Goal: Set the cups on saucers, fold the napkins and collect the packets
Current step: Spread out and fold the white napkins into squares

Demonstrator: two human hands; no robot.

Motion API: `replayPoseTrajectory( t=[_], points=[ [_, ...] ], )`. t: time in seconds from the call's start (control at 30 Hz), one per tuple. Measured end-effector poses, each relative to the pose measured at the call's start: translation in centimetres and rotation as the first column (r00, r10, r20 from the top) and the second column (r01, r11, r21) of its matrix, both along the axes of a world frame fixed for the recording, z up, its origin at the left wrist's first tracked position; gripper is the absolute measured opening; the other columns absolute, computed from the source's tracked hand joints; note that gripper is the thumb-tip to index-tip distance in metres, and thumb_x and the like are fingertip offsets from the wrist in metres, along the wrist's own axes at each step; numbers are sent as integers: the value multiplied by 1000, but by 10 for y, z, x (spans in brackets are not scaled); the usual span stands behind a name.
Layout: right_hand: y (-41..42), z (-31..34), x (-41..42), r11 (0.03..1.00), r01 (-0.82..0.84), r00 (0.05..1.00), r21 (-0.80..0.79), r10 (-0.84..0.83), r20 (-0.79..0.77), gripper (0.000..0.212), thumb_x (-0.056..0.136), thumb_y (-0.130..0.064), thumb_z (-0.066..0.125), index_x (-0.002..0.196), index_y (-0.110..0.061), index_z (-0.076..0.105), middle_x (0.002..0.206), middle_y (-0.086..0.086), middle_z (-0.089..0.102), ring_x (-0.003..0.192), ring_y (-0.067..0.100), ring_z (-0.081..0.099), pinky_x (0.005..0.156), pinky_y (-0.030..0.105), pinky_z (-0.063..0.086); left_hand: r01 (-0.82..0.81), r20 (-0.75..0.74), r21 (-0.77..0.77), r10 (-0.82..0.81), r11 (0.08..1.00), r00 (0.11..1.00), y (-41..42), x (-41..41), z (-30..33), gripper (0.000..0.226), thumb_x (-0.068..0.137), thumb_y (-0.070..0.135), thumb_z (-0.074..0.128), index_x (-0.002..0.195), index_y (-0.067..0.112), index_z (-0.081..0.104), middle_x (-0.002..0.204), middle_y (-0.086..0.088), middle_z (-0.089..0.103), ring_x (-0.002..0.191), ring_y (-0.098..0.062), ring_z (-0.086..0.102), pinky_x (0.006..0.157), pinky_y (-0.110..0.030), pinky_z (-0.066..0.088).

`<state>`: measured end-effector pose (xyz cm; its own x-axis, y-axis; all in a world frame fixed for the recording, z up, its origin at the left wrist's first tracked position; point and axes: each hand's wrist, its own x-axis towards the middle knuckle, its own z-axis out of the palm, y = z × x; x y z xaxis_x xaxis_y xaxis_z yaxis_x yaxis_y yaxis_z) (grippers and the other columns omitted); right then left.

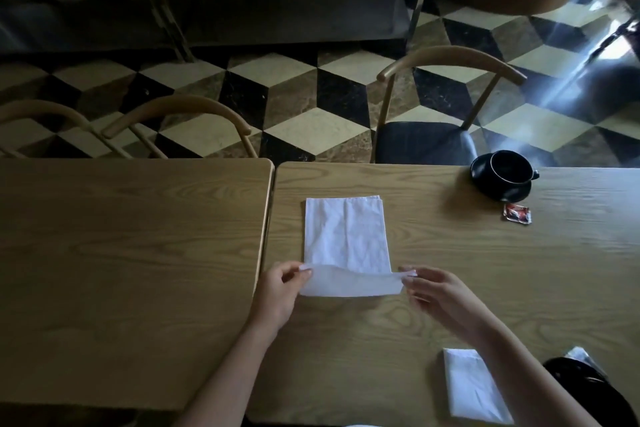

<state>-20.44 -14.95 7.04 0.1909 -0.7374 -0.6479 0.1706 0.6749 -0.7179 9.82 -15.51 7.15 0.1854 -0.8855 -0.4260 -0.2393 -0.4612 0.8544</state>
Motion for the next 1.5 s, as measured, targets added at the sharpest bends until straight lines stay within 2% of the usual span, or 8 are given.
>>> replayPoseTrajectory(
  t=[0.2,0.37,0.6,0.83,1.0,1.2,1.33,1.5],
  points=[
    [-75,-5,-6,966,-228,876,-125,147,-459,30,74,-46,75,79,-16,74,69,-7,47,66,11,43,63,29,38,-44,47,-15,44,999,998,-81,3,-18,12,82,21,78,77,29,70,81,9,72,76,-5,64,71,-18,48],
    [-140,-39,-6,953,-264,847,-151,154,-509,44,86,-41,71,90,3,65,75,2,48,72,16,41,70,34,30,-58,86,43,54,997,995,-132,-1,-43,13,84,22,75,77,30,68,81,14,70,77,-4,63,73,-20,49],
    [-201,-97,5,975,-222,820,-21,175,-545,23,93,-21,69,95,2,71,86,10,68,80,20,65,75,37,58,-72,196,174,37,982,980,-188,-12,-89,9,87,18,70,80,18,65,76,0,63,73,-14,53,63,-25,40],
    [-224,-120,9,935,-355,595,18,240,-767,29,85,-31,68,70,-6,64,61,4,69,61,26,69,54,32,52,-48,322,245,-35,968,946,-221,-11,-123,22,80,25,71,64,17,59,70,1,61,73,-18,55,70,-29,42],
    [-228,-123,12,924,-382,584,16,255,-771,25,81,-29,67,69,-7,65,62,6,72,64,26,73,65,44,62,-41,443,268,-85,963,893,-222,-8,-128,21,74,29,66,60,18,55,60,6,58,67,-22,57,63,-30,43],
    [-203,-102,22,969,-195,592,-151,-6,-806,16,87,-31,70,91,-21,57,71,-13,60,66,-1,55,56,23,41,51,604,130,-119,990,788,-189,-20,-98,20,80,28,61,73,19,44,64,3,54,60,-23,51,52,-33,33],
    [-141,-92,61,952,-294,773,-89,182,-607,12,90,-6,58,87,-17,63,72,2,68,57,12,68,53,29,53,470,461,47,-436,881,773,-125,-50,-86,9,82,10,57,75,14,54,74,-3,59,66,-22,55,59,-32,43],
    [-78,-108,104,978,-210,865,12,191,-464,13,89,1,59,91,-8,68,84,9,75,74,20,72,65,32,59,368,417,123,-384,922,824,-68,-76,-99,13,85,5,53,94,9,62,97,-8,65,91,-24,61,78,-34,47]
  ],
)
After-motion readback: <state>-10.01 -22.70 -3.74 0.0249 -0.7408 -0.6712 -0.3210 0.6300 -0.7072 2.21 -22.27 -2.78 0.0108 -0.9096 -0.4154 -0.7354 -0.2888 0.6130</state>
